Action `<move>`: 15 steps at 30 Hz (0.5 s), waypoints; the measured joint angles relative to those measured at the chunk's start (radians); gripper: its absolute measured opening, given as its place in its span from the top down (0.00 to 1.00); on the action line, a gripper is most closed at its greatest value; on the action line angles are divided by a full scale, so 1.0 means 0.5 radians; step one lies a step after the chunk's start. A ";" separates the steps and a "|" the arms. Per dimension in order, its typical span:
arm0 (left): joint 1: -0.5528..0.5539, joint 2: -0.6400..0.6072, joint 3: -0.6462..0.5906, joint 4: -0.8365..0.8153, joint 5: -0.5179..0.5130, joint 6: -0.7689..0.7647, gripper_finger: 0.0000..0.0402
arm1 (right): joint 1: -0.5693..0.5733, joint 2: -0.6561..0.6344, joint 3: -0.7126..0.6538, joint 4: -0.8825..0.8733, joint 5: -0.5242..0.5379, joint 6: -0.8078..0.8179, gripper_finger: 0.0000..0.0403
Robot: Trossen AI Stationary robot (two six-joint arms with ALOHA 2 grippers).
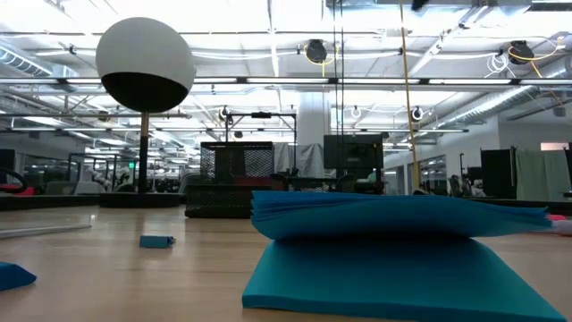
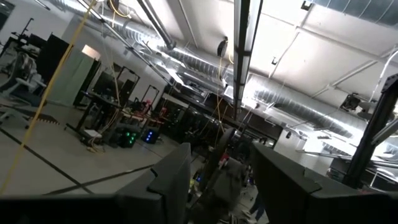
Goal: Pick and place office supplies into organizer
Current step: Put the orange pen into the desk organizer
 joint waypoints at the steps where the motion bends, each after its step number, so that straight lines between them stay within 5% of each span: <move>1: 0.000 0.000 0.000 0.000 0.000 -0.001 0.57 | 0.000 0.010 -0.034 -0.008 -0.032 -0.025 0.48; 15: 0.000 0.000 0.000 0.001 0.000 0.027 0.57 | 0.128 0.023 -0.821 0.297 -0.175 -0.234 0.48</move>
